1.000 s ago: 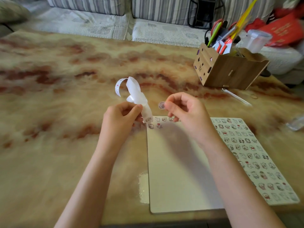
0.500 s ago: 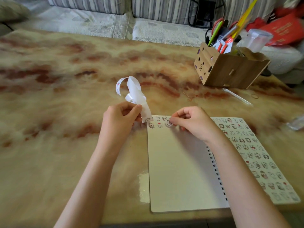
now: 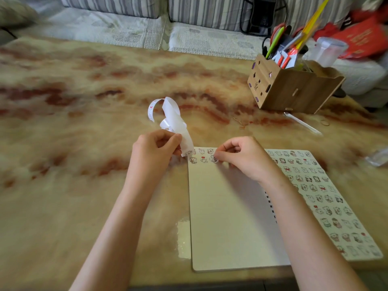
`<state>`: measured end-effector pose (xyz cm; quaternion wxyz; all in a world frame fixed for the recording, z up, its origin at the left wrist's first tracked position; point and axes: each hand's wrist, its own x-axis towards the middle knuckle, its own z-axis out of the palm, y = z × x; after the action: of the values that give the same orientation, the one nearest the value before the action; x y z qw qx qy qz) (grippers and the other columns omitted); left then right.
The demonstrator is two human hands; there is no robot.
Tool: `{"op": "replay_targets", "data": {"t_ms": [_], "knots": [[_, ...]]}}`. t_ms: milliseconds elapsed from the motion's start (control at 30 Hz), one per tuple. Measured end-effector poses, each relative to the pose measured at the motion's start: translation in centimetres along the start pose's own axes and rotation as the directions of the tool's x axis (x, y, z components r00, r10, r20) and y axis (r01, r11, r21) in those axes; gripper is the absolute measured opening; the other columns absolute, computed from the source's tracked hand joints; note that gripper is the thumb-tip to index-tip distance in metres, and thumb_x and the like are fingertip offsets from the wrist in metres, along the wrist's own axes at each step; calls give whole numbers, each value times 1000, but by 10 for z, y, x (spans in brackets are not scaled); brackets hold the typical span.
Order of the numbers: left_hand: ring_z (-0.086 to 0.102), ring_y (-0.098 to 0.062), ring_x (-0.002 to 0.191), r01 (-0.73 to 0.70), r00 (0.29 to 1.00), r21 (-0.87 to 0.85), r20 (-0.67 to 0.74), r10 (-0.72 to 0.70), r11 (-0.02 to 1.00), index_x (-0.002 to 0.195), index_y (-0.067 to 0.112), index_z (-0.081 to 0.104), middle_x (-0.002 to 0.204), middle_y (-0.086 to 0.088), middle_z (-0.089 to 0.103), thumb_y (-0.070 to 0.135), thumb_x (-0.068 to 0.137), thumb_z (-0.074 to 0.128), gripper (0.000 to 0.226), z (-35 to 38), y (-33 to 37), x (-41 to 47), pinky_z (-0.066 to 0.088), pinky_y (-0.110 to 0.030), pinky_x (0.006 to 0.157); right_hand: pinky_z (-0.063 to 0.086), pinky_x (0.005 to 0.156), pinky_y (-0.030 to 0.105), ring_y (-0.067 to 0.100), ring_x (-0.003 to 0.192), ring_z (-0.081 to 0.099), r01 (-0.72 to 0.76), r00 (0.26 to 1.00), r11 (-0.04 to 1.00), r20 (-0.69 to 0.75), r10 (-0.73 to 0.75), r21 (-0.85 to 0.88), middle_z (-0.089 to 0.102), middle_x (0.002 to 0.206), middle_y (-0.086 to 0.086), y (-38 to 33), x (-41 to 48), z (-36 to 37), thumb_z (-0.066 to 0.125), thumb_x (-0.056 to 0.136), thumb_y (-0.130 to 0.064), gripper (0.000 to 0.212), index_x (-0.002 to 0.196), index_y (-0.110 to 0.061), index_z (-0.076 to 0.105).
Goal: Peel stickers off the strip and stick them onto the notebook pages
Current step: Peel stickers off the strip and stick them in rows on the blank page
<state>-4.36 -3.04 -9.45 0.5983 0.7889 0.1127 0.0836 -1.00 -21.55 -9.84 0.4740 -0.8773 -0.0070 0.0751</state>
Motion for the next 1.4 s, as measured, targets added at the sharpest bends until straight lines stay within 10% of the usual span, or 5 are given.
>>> {"op": "replay_targets", "data": {"t_ms": [1400], "knots": [[62,-12,62,24,999,32,20,-24,999,76,17,72,70,2,72,23,89,59,19,4,1,-2,44,-19,52,38,59,26,8,58,47,52,990,998,-132,-55,-27,54,66,-7,18,10,8,79,75,-29,21,81,-18,62]]}}
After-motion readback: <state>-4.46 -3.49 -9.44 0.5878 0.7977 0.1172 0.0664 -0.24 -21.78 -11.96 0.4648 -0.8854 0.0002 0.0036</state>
